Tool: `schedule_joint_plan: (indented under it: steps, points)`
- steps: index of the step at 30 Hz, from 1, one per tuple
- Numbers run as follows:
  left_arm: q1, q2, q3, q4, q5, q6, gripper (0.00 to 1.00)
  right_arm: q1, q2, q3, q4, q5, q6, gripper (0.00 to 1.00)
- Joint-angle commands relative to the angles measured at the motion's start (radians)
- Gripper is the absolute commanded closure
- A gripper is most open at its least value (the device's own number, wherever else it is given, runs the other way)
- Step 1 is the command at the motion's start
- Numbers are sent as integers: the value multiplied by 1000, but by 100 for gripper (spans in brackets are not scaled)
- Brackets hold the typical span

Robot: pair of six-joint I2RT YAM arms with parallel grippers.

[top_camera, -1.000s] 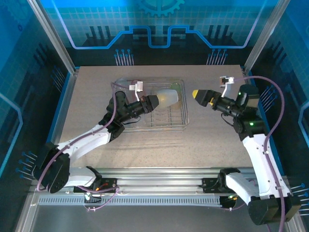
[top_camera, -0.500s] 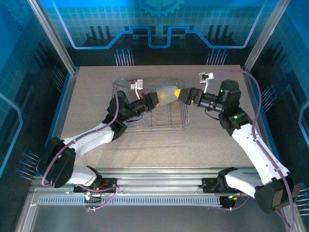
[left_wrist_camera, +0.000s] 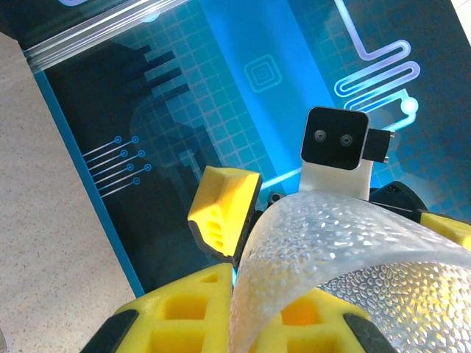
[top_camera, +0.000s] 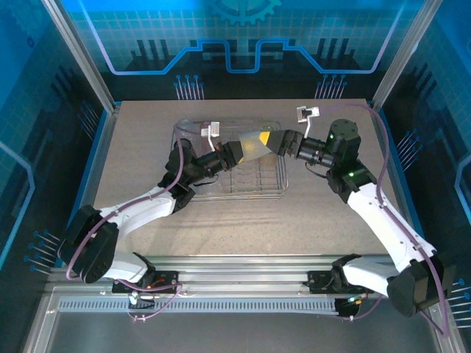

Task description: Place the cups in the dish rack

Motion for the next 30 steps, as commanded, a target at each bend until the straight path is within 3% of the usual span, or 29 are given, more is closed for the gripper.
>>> schedule_joint_plan:
  steps: [1,30]
  points:
    - [4,9,21,79,16,-19,100,26,24,25,84,-33,41,0]
    - [4,49,9,175,-17,-28,100,64,68,-35,187,-7,131,12]
